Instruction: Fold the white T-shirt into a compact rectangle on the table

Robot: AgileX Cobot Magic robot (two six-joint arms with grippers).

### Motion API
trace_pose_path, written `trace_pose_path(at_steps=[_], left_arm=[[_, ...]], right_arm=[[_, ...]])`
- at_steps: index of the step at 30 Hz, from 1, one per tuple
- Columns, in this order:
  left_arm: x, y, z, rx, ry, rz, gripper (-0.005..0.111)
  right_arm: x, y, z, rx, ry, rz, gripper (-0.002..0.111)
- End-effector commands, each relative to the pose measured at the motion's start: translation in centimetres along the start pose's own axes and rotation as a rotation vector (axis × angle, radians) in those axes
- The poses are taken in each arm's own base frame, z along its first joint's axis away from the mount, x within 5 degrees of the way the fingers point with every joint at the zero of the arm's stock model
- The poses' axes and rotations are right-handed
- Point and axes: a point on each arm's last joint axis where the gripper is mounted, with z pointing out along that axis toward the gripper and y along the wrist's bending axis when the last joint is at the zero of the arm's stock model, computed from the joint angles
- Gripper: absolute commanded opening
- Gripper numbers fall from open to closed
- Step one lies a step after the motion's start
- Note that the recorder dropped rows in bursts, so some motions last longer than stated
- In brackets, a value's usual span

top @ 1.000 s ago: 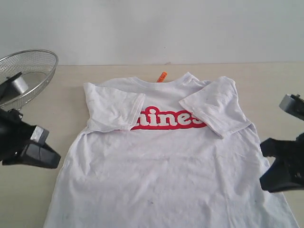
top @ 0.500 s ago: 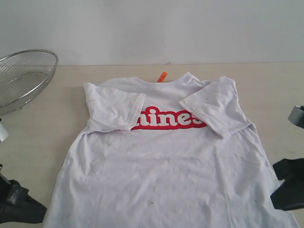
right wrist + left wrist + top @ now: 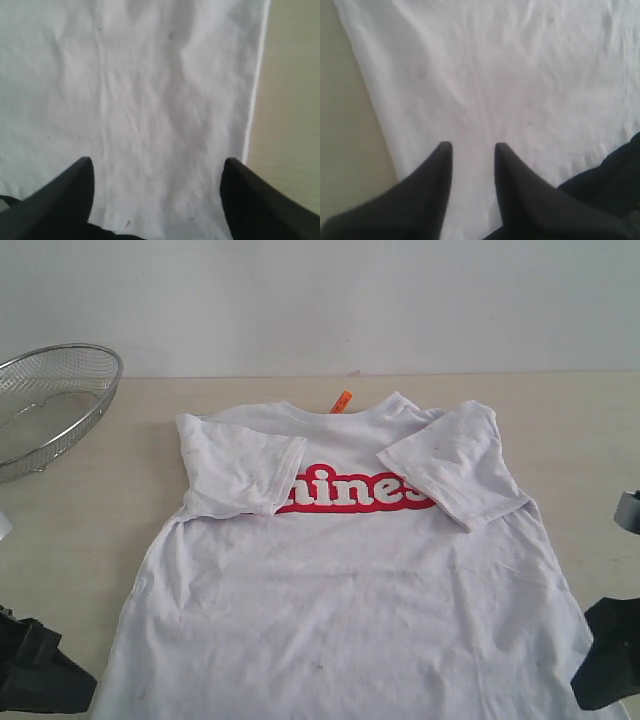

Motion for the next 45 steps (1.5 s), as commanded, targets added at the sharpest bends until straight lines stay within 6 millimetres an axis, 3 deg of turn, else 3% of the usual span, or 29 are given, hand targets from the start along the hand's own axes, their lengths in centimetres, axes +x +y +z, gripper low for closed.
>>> trace_pose_path(at_steps=[1, 11, 19, 30, 45], left_arm=[[-0.1, 0.7, -0.3, -0.098, 0.028, -0.078, 0.054], [-0.1, 3.0, 3.1, -0.135, 0.274, -0.257, 0.055], [0.7, 3.7, 4.6, -0.113, 0.422, -0.322, 0.055], [1.1, 4.1, 5.5, -0.100, 0.447, -0.338, 0.055], [1.3, 4.7, 6.7, -0.076, 0.509, -0.367, 0.053]], right_arm=[[0.5, -0.4, 0.1, 0.037, 0.037, 0.034, 0.057], [0.7, -0.8, 0.3, 0.070, 0.053, 0.034, 0.061], [0.6, -1.3, 1.2, 0.075, 0.142, 0.075, 0.061], [0.2, -2.2, 3.2, 0.073, 0.257, 0.120, 0.061], [0.0, -2.8, 4.5, 0.080, 0.333, 0.151, 0.061]])
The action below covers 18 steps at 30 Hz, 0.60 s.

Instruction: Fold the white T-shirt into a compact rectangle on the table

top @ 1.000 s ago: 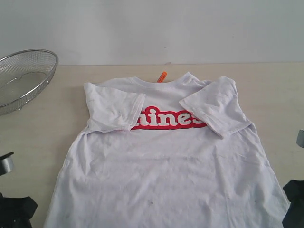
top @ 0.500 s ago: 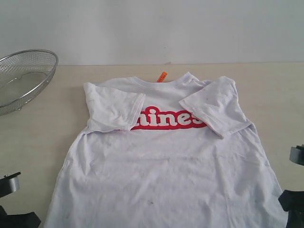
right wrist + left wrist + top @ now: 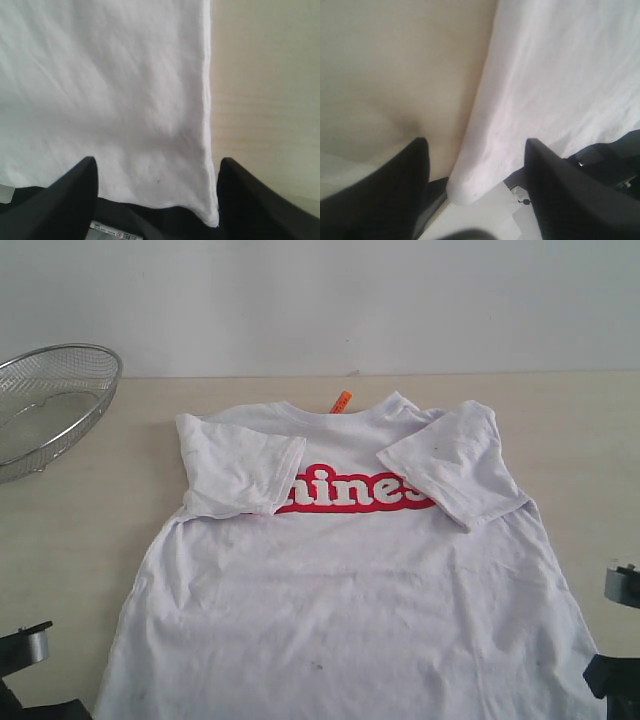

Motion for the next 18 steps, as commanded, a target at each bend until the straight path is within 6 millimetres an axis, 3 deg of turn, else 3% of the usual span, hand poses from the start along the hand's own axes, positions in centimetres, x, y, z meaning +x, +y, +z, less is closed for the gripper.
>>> trace_pose_path(at_steps=[1, 18], left_arm=[[-0.08, -0.23, 0.11, 0.023, -0.007, 0.010, 0.053], [-0.65, -0.31, 0.98, 0.076, 0.018, 0.012, 0.053]], right_arm=[[-0.19, -0.29, 0.55, 0.003, 0.031, 0.011, 0.061], [-0.39, -0.42, 0.93, 0.003, 0.050, 0.018, 0.061]])
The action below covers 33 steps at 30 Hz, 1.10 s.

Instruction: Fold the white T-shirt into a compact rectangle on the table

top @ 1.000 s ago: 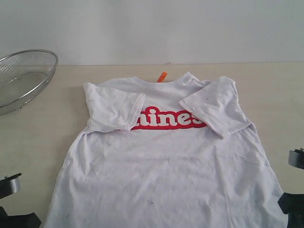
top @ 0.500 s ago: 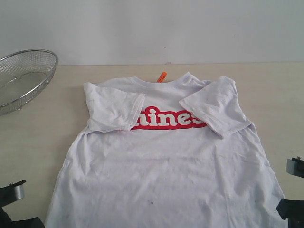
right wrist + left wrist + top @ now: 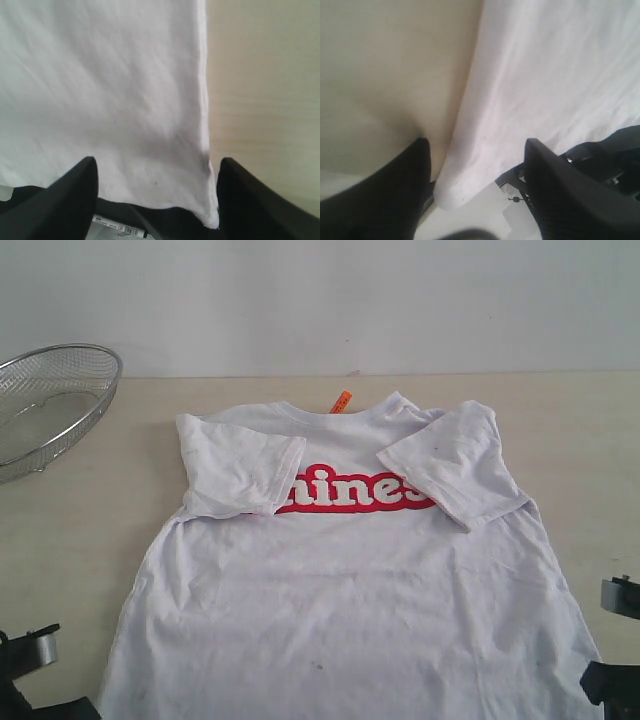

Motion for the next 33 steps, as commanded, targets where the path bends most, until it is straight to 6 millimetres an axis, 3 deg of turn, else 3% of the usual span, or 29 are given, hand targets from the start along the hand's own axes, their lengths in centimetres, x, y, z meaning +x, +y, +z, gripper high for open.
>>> trace_pose_path(at_steps=[1, 7, 16, 22, 33], left_arm=[[-0.3, -0.2, 0.5, 0.043, 0.004, 0.020, 0.053], [-0.5, -0.1, 1.0, 0.056, 0.032, 0.005, 0.051], [-1.2, -0.5, 0.9, 0.092, -0.009, 0.027, 0.046], [-1.2, -0.4, 0.9, 0.088, -0.013, 0.052, 0.042], [-1.4, -0.7, 0.9, 0.116, -0.032, 0.054, 0.041]], right_arm=[[0.0, -0.2, 0.2, 0.003, 0.013, 0.000, 0.061], [-0.6, 0.4, 2.2, 0.030, 0.114, -0.036, 0.061], [-0.9, 0.4, 2.2, 0.037, 0.075, -0.036, 0.061], [-1.0, -0.8, 1.9, 0.181, 0.079, 0.007, 0.061], [-0.8, 0.4, 2.7, 0.017, 0.051, -0.036, 0.061]])
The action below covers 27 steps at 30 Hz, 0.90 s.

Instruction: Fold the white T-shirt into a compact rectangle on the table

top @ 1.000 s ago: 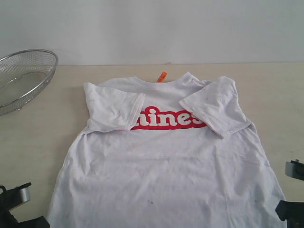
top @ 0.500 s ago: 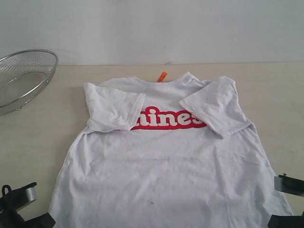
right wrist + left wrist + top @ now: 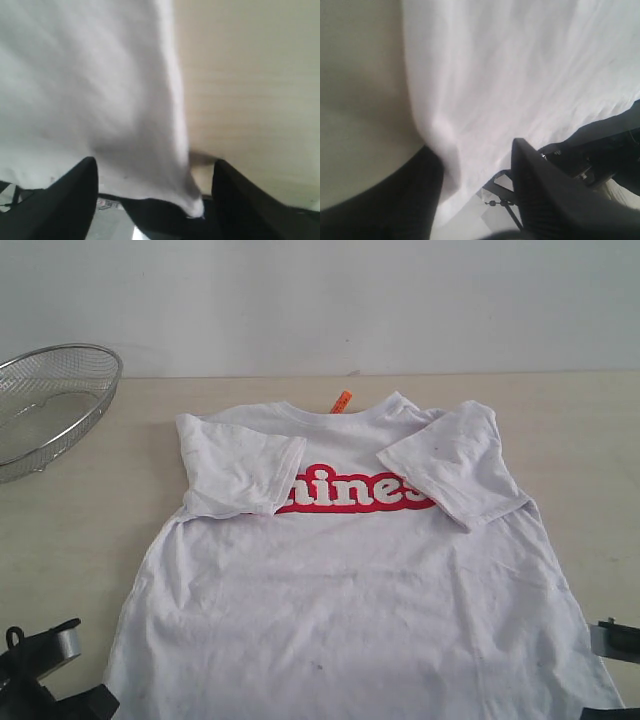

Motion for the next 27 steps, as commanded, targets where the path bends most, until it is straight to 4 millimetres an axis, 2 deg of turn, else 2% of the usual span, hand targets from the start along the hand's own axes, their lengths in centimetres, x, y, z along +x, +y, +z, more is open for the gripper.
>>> trace_pose_path(at_steps=[1, 7, 9, 11, 15, 16, 19, 23, 27], left_arm=[[-0.5, -0.1, 0.0, -0.002, -0.041, 0.015, 0.041], [-0.5, -0.1, 0.0, -0.003, -0.045, 0.014, 0.041], [-0.7, -0.1, 0.0, -0.002, -0.057, 0.009, 0.038], [-0.9, 0.0, 0.0, -0.008, -0.085, 0.012, 0.032], [-1.6, 0.4, -0.1, -0.057, -0.159, 0.056, 0.006], [-1.6, 0.4, -0.1, -0.059, -0.161, 0.066, 0.005], [-1.8, 0.2, -0.2, -0.045, -0.178, 0.076, 0.005], [-2.0, -0.5, -0.2, 0.030, -0.211, 0.107, 0.005], [-2.0, -1.1, -0.4, 0.096, -0.225, 0.134, 0.005]], right_arm=[[-0.7, 0.6, 0.1, -0.069, -0.079, -0.041, 0.061], [-0.7, 0.7, 0.1, -0.080, -0.083, -0.035, 0.061], [-0.7, 0.7, 0.1, -0.079, -0.087, -0.035, 0.057], [-0.8, 0.6, 0.1, -0.071, -0.096, -0.038, 0.045], [-0.9, 0.5, 0.4, -0.060, -0.079, -0.061, 0.008], [-0.9, 0.4, 0.5, -0.061, -0.073, -0.060, 0.001], [-1.1, 0.5, 0.7, -0.073, -0.058, -0.048, 0.000], [-2.0, 0.9, -0.1, -0.099, -0.095, -0.052, 0.000], [-2.0, 1.4, -0.8, -0.130, -0.138, -0.072, 0.000]])
